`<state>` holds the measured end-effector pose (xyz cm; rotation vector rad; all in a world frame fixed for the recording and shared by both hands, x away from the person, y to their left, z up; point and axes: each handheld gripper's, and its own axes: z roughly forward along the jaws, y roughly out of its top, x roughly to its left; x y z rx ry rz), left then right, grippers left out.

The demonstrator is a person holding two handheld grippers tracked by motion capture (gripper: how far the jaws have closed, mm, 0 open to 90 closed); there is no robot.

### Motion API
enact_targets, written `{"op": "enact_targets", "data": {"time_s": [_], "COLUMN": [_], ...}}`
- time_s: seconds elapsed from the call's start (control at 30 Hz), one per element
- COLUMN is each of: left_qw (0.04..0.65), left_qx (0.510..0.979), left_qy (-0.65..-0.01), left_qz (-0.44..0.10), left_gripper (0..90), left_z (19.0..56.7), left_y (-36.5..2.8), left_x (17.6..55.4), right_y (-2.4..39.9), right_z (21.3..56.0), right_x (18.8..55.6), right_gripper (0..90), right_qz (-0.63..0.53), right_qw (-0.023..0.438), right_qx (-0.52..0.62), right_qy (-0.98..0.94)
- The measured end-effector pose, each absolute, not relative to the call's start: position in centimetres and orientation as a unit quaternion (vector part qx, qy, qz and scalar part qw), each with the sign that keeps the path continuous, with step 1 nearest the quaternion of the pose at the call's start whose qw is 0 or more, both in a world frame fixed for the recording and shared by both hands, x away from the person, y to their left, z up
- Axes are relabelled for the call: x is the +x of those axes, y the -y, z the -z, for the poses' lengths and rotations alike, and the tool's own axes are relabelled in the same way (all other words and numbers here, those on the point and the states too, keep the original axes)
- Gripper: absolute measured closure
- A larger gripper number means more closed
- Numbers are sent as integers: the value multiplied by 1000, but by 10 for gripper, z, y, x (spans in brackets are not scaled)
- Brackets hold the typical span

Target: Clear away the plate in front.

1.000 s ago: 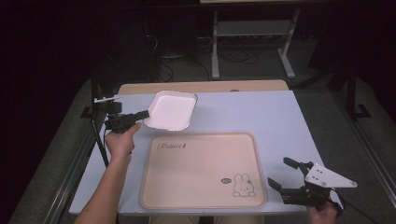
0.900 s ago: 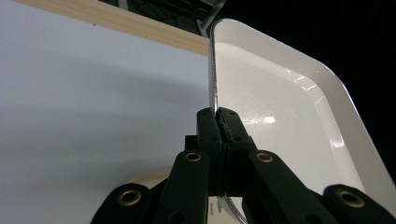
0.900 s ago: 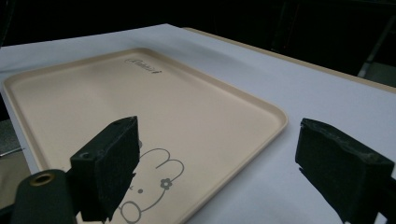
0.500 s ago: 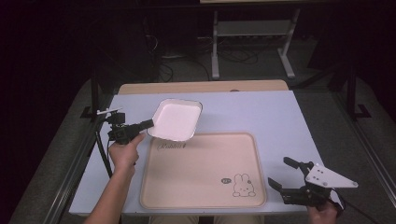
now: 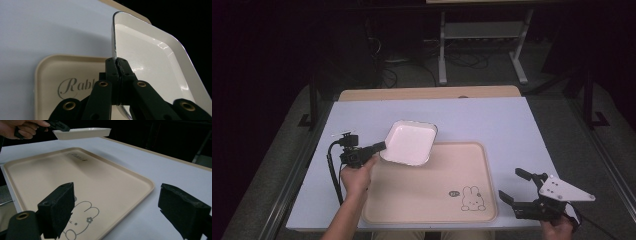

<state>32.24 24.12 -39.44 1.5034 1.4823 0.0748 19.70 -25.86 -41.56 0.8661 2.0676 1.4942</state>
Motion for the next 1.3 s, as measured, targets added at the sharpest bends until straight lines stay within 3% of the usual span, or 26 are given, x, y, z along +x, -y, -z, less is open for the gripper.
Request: {"op": "enact_targets", "data": {"time_s": [0.8,1.3], "left_qw": [458,406], "left_qx": [638,672], "left_qy": [-619,-617], "left_qz": [-11,-52], "left_gripper": [889,887], "left_z": [438,446], "left_y": [-203,-190], "left_x": [288,265], "right_y": [258,258], "right_z": [415,414], "right_x": [197,197], "right_gripper": [129,129], "right_qz": [-542,-543], "right_qw": [222,224], "right_qx": [312,308], "right_qy": [-748,-748]}}
